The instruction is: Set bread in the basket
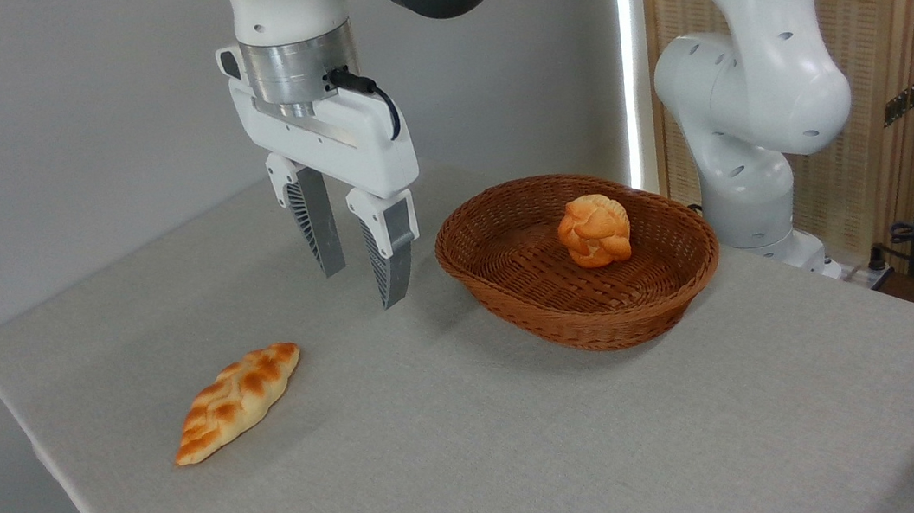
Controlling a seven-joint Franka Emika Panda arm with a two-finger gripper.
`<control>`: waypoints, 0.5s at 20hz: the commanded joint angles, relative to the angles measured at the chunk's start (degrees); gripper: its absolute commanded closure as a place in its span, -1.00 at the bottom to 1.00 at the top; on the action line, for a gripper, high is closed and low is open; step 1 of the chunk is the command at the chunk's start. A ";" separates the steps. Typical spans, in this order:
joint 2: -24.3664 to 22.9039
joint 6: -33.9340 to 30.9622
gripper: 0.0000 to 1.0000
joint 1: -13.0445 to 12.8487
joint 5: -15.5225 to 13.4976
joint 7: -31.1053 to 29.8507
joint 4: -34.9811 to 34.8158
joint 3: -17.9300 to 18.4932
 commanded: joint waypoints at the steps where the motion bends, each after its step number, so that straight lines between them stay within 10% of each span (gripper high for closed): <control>1: 0.67 0.14 -1.00 -0.15 0.89 -0.76 0.90 0.38; 10: 1.47 0.94 -1.00 -0.07 0.98 -0.67 0.90 0.55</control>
